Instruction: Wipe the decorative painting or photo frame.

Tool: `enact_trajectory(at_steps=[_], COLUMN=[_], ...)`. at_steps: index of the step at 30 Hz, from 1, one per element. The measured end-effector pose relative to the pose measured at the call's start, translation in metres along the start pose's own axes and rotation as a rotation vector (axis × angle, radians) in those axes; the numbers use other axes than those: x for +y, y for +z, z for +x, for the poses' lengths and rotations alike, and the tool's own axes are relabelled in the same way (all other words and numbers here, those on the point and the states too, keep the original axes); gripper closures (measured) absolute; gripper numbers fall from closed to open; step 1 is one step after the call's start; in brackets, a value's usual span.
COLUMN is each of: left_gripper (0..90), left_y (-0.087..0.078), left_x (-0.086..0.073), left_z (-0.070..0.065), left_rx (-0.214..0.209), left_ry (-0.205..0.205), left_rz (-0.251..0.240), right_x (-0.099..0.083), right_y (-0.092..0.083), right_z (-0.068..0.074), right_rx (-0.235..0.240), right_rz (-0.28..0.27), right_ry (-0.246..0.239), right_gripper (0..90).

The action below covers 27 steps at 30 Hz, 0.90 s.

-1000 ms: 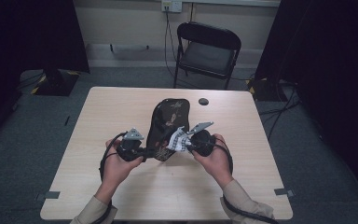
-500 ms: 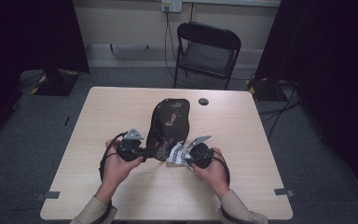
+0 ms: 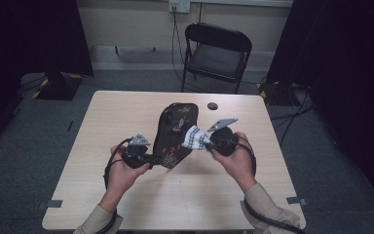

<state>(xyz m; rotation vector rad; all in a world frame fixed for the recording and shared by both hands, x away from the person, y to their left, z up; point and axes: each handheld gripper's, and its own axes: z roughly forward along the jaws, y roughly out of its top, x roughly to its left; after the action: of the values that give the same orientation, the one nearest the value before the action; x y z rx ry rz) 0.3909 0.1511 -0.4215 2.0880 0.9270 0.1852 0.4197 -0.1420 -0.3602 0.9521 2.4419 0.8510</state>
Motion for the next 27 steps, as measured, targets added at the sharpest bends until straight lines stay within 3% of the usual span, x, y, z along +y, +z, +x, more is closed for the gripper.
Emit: enact_trajectory(at_steps=[7, 12, 17, 27], left_gripper=[78.8, 78.8, 78.8, 78.8], left_y=[0.000, 0.000, 0.000, 0.000], left_x=[0.000, 0.000, 0.000, 0.000], left_z=[0.000, 0.000, 0.000, 0.000], left_rx=[-0.002, -0.002, -0.003, -0.003], left_ry=[0.002, 0.004, 0.006, 0.005], left_rz=[0.002, 0.000, 0.002, 0.001], right_x=[0.053, 0.070, 0.071, 0.050], right_y=[-0.032, -0.038, -0.033, -0.015], right_z=[0.001, 0.005, 0.010, 0.016], right_rx=[-0.030, -0.023, -0.022, 0.001], right_rz=[-0.077, -0.114, -0.100, -0.069], right_ry=[-0.049, -0.044, -0.053, -0.055], right_gripper=[79.8, 79.8, 79.8, 79.8])
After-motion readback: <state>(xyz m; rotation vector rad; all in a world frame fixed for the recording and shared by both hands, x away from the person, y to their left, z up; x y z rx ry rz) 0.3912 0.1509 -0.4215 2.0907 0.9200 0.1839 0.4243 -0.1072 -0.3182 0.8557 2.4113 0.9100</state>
